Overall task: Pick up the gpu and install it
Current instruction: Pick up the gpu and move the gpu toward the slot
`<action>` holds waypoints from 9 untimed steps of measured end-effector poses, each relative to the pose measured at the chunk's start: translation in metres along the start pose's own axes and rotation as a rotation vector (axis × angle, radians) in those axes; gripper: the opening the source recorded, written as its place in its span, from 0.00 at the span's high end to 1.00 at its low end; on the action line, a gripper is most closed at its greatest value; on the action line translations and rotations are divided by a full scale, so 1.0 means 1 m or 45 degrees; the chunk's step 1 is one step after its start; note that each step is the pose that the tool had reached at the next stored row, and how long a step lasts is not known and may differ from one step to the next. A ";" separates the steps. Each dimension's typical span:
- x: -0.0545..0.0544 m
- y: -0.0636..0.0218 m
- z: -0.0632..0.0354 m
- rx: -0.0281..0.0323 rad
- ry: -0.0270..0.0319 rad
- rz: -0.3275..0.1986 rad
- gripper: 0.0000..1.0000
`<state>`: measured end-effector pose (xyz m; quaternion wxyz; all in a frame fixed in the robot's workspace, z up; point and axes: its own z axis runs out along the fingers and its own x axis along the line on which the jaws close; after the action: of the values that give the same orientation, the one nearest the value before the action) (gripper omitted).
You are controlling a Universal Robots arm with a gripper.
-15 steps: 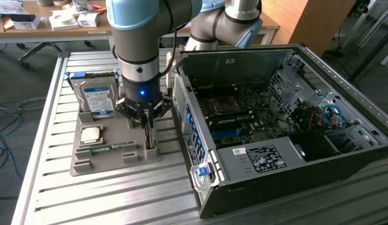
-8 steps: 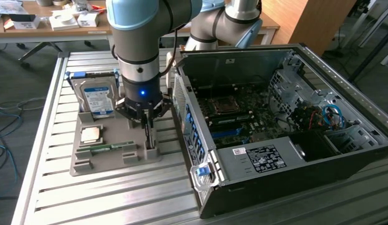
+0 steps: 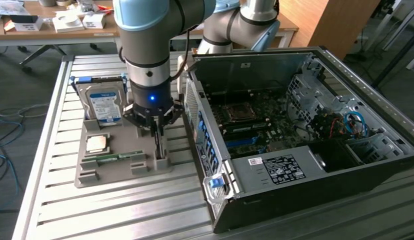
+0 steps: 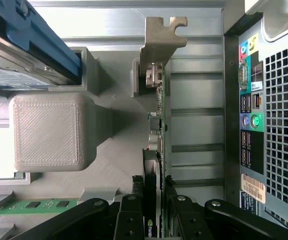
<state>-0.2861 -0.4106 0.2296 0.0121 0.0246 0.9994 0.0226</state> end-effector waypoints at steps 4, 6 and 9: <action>0.000 0.0003 -0.0072 0.0001 0.0001 -0.001 0.73; 0.000 0.0005 -0.0112 0.0000 0.0001 -0.001 0.73; 0.000 0.0009 -0.0186 0.0001 0.0002 -0.002 0.73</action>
<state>-0.2861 -0.4106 0.2482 0.0120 0.0238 0.9994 0.0226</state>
